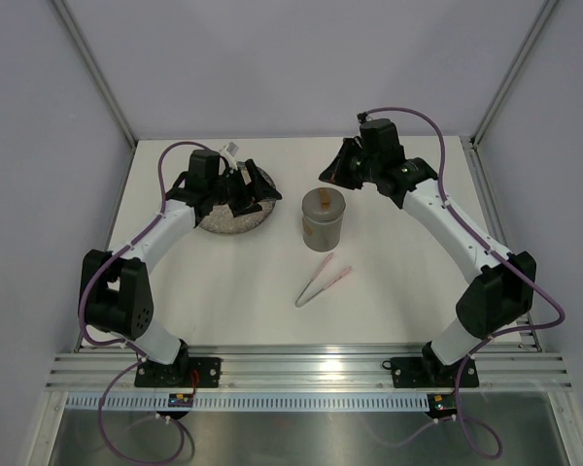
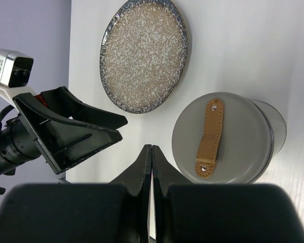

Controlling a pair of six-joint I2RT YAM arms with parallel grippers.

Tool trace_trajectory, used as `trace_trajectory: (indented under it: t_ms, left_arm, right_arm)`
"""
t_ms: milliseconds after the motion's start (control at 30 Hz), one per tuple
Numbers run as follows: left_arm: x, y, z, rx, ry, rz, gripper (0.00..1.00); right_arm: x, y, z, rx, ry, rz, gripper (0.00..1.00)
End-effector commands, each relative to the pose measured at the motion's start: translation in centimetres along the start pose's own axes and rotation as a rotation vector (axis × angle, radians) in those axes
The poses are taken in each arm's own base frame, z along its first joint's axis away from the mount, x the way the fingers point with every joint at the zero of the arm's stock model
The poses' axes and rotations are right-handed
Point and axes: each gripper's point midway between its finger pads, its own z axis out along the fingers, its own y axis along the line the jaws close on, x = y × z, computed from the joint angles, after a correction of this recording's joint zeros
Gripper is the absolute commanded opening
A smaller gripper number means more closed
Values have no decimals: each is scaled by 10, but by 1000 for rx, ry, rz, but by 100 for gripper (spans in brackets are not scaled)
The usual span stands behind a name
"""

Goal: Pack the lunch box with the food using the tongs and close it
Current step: Close the box lid on the packing box.

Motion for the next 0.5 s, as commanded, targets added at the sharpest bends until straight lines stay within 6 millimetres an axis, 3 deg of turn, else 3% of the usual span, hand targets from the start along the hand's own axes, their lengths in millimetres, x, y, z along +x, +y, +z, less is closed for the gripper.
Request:
trace_trajectory:
  t_ms: [0, 333, 467]
  left_arm:
    - [-14, -21, -9, 47, -56, 42, 82]
    - [-24, -49, 8, 28, -36, 99, 82]
    - [-30, -71, 12, 44, -39, 135, 82]
  right_arm:
    - [-12, 12, -6, -20, -35, -37, 4]
    - [-8, -6, -7, 56, -37, -57, 4]
    - [-8, -8, -3, 64, -30, -63, 4]
